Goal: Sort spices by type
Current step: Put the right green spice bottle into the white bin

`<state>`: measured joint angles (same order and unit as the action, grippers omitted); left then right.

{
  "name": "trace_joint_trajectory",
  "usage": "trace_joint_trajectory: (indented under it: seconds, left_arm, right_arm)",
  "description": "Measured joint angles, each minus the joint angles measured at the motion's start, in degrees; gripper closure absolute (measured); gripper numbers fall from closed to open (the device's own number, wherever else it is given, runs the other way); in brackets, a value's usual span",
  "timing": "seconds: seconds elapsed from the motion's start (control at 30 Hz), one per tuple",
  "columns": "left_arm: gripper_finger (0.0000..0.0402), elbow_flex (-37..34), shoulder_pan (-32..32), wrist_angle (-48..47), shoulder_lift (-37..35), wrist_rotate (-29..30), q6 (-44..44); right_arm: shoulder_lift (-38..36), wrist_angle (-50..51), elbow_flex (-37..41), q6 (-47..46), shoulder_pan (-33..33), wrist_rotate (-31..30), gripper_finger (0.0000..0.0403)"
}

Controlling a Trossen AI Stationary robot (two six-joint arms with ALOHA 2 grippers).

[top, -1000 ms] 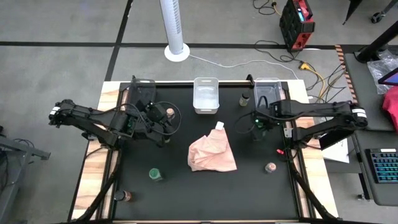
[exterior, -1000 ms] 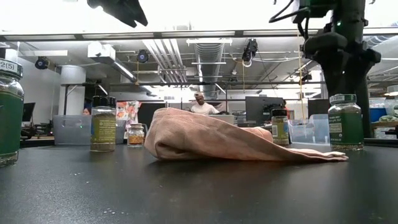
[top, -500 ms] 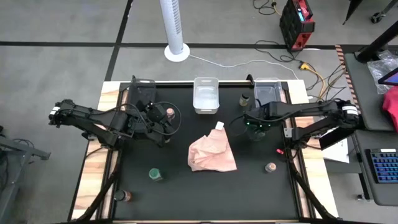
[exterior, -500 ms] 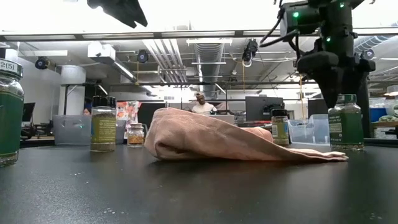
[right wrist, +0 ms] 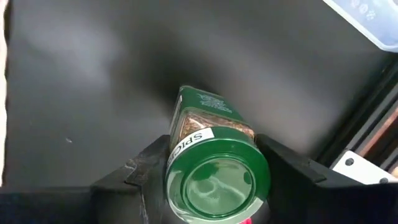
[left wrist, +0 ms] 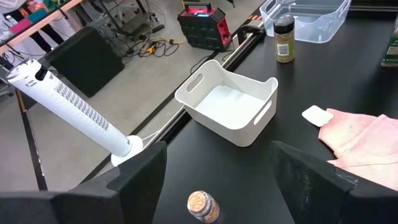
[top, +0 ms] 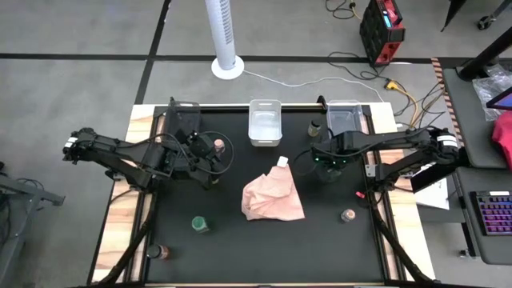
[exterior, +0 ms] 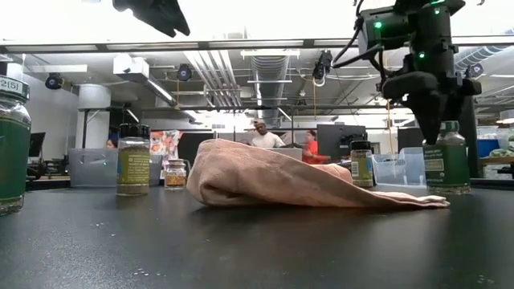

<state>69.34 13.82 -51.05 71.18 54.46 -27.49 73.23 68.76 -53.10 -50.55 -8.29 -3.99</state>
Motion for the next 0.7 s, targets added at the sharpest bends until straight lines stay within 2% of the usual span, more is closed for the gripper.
trace_joint_trajectory:
  seconds: [0.3, 0.5, 0.7]
  left_arm:
    - [0.0132, 0.0, 0.0, 0.0, 0.0, -1.0, -0.6]
    - [0.0132, 0.0, 0.1, 0.0, 0.0, -3.5, -1.5]
    - [0.0132, 0.0, 0.1, 0.0, 0.0, -4.1, -2.2]
  right_arm:
    - [0.0, 6.5, -8.1, 5.7, 0.0, 0.0, 0.0205]
    - [1.0, 6.4, -16.9, 16.1, 0.0, -0.1, 0.0205]
    - [6.1, 6.5, -27.2, 25.8, 0.0, -0.5, 0.0205]
